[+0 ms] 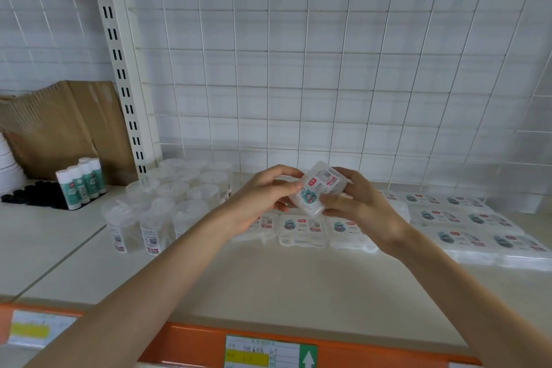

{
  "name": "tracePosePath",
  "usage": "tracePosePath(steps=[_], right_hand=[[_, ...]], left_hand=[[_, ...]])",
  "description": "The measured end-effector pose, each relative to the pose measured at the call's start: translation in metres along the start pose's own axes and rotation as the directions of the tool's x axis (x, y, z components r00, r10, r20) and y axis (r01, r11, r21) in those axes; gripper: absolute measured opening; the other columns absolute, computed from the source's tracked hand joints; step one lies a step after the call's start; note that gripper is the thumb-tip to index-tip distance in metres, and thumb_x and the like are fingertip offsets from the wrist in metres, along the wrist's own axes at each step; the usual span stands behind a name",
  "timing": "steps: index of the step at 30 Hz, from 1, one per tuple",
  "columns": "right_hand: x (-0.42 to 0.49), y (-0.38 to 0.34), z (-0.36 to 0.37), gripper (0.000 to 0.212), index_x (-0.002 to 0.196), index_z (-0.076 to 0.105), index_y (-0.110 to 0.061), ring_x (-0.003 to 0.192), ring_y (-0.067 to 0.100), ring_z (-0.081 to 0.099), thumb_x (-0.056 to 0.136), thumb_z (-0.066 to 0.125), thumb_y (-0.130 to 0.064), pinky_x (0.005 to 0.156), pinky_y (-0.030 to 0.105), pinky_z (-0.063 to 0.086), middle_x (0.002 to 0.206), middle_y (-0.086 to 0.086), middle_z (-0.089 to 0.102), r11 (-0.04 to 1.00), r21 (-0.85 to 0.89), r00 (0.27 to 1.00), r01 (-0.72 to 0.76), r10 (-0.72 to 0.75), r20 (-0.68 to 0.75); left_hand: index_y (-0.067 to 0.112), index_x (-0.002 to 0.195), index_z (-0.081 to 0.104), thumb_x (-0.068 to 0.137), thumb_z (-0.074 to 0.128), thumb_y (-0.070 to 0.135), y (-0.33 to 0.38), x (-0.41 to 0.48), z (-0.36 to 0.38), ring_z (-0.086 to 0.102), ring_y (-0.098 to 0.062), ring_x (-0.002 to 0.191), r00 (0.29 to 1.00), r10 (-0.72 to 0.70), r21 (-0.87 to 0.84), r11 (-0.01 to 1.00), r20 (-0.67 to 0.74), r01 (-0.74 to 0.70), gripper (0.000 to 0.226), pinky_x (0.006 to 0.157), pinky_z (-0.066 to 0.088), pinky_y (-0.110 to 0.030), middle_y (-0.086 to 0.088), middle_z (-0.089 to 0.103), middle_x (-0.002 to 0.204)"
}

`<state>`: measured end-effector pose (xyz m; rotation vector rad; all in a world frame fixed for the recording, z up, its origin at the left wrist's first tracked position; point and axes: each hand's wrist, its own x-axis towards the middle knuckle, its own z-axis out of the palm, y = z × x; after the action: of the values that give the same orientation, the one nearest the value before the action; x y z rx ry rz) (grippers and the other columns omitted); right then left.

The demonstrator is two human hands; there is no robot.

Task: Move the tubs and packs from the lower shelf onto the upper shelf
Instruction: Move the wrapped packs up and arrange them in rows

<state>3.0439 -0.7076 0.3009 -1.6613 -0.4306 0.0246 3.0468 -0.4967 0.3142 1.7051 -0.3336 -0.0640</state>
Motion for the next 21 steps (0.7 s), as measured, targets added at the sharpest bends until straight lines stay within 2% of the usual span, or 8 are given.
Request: tracePosePath(steps=[3,6,8,11,15,17,19,21], right_hand=[[0.000,0.002,-0.002,0.073,0.130,0.043,-0.042,0.113,-0.004,0.055,0.074,0.085,-0.023,0.087,0.015,0.048,0.126,-0.017,0.053,0.897,-0.403,0.974,0.183,-0.220,-0.046],[0.000,0.001,-0.005,0.064,0.116,0.047,-0.050,0.110,-0.015,0.049,0.072,0.085,-0.024,0.087,0.011,0.047,0.123,-0.033,0.046,0.737,-0.594,0.931,0.322,-0.362,0.056],[0.000,0.001,-0.007,0.056,0.112,0.053,-0.048,0.106,-0.016,0.051,0.071,0.085,-0.026,0.083,0.011,0.048,0.119,-0.035,0.049,0.701,-0.632,0.926,0.330,-0.372,0.071],[-0.001,0.003,-0.008,0.050,0.108,0.057,-0.045,0.106,-0.010,0.052,0.069,0.085,-0.033,0.083,0.003,0.039,0.113,-0.028,0.055,0.677,-0.666,0.930,0.312,-0.362,0.068],[-0.005,0.005,-0.006,0.046,0.104,0.060,-0.045,0.102,-0.001,0.055,0.067,0.086,-0.039,0.081,0.006,0.038,0.108,-0.023,0.059,0.679,-0.673,0.933,0.293,-0.357,0.046],[-0.008,0.001,-0.003,0.044,0.102,0.059,-0.047,0.100,-0.002,0.056,0.067,0.085,-0.040,0.079,0.006,0.038,0.108,-0.023,0.059,0.684,-0.673,0.935,0.282,-0.352,0.034],[-0.011,-0.006,0.003,0.044,0.099,0.057,-0.050,0.097,-0.007,0.054,0.067,0.086,-0.040,0.075,0.005,0.039,0.106,-0.025,0.058,0.699,-0.667,0.941,0.258,-0.337,0.010],[-0.015,-0.012,0.011,0.043,0.099,0.059,-0.048,0.096,-0.011,0.052,0.067,0.087,-0.040,0.074,0.005,0.041,0.105,-0.026,0.058,0.726,-0.649,0.950,0.228,-0.313,-0.016]], left_hand=[[0.019,0.113,0.067,0.099,0.057,0.017,-0.002,0.002,-0.001,0.064,-0.014,0.087,0.998,0.024,0.088,0.996,-0.062,-0.019,0.017,0.073,0.050,-0.028,-0.004,0.073,0.103],[0.022,0.110,0.069,0.100,0.054,0.018,-0.002,0.001,-0.001,0.064,-0.016,0.092,0.997,0.042,0.148,0.988,-0.068,-0.032,0.019,0.074,0.050,-0.027,-0.003,0.072,0.104],[0.024,0.110,0.070,0.100,0.055,0.021,-0.002,0.001,-0.001,0.065,-0.019,0.095,0.995,0.057,0.218,0.975,-0.077,-0.039,0.018,0.076,0.052,-0.028,-0.002,0.072,0.105],[0.026,0.111,0.070,0.099,0.056,0.025,-0.004,-0.002,0.002,0.066,-0.020,0.098,0.988,0.124,0.361,0.929,-0.097,-0.081,0.019,0.081,0.055,-0.032,0.001,0.072,0.104],[0.026,0.126,0.061,0.095,0.061,0.034,0.003,-0.014,0.010,0.058,-0.003,0.109,0.982,0.181,0.565,0.816,-0.052,-0.120,0.032,0.089,0.047,-0.023,0.013,0.063,0.121],[0.027,0.134,0.055,0.094,0.061,0.037,0.012,-0.027,0.011,0.052,-0.001,0.114,0.977,0.198,0.597,0.795,-0.082,-0.111,0.041,0.093,0.048,-0.027,0.014,0.057,0.125],[0.029,0.137,0.051,0.094,0.060,0.040,0.019,-0.046,0.008,0.050,-0.003,0.120,0.967,0.241,0.687,0.716,-0.084,-0.119,0.045,0.098,0.049,-0.033,0.011,0.055,0.132],[0.028,0.140,0.046,0.093,0.058,0.043,0.023,-0.073,0.004,0.047,-0.006,0.126,0.956,0.284,0.796,0.595,-0.074,-0.115,0.051,0.103,0.043,-0.031,0.010,0.051,0.139]])
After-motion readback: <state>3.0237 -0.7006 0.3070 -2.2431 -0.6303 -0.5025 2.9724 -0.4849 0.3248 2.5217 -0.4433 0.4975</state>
